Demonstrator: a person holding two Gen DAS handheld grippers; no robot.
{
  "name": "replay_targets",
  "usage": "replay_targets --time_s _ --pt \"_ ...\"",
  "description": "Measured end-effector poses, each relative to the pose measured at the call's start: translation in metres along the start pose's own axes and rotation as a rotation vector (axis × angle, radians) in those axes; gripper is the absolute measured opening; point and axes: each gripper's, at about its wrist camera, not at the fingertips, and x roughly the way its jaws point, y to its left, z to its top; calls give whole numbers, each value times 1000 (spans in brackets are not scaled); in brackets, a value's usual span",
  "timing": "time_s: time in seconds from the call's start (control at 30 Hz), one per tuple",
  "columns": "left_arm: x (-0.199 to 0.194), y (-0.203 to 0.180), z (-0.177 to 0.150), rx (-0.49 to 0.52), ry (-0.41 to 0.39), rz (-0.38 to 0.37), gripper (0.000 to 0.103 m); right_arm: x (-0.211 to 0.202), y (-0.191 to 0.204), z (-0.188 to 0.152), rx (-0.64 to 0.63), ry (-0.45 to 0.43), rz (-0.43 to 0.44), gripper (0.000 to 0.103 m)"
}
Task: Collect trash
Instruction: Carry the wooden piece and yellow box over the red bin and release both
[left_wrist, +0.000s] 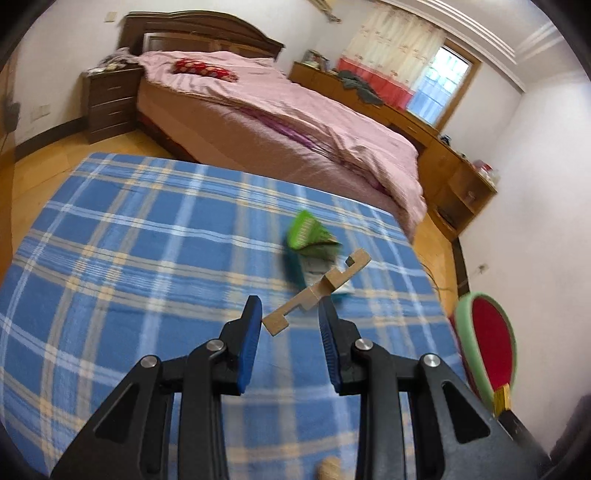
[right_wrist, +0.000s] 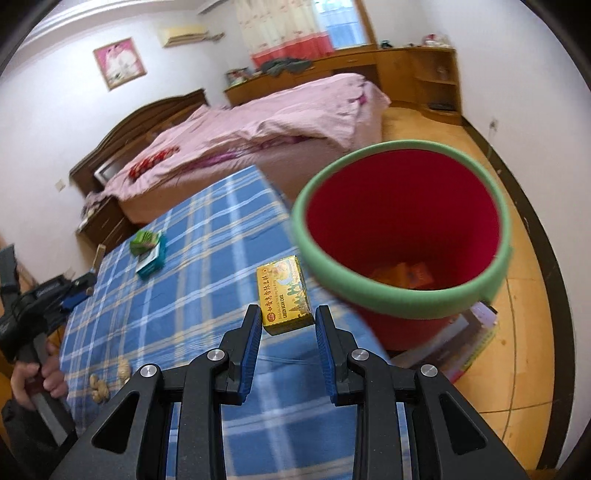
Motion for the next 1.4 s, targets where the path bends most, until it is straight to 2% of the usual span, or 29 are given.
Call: replay_targets --time_s 0.2,0.37,0.5,0.9,1.07,1.27,1.37,1.4 --pt "-5 -50 -15 72 47 -67 32 -11 -32 -1 59 -39 0 30" --pt "3 -99 -29 153 135 -145 32 -20 -58 1 97 -84 -13 30" --pt "10 -137 -36 207 174 -183 32 -26 -76 9 104 -125 -31 30" --pt "50 -229 -59 404 230 -195 31 -19 -115 25 153 -152 -36 30" --pt "62 -258 -67 449 243 -212 31 -12 -123 27 159 -154 -32 30" --pt "79 -276 -79 499 241 -193 31 -5 -131 27 176 -143 -30 32" --pt "85 -276 -81 483 250 -196 32 -3 -138 26 204 -153 -18 32" --pt "88 -275 -81 474 260 -199 36 -3 -141 24 221 -154 -12 32"
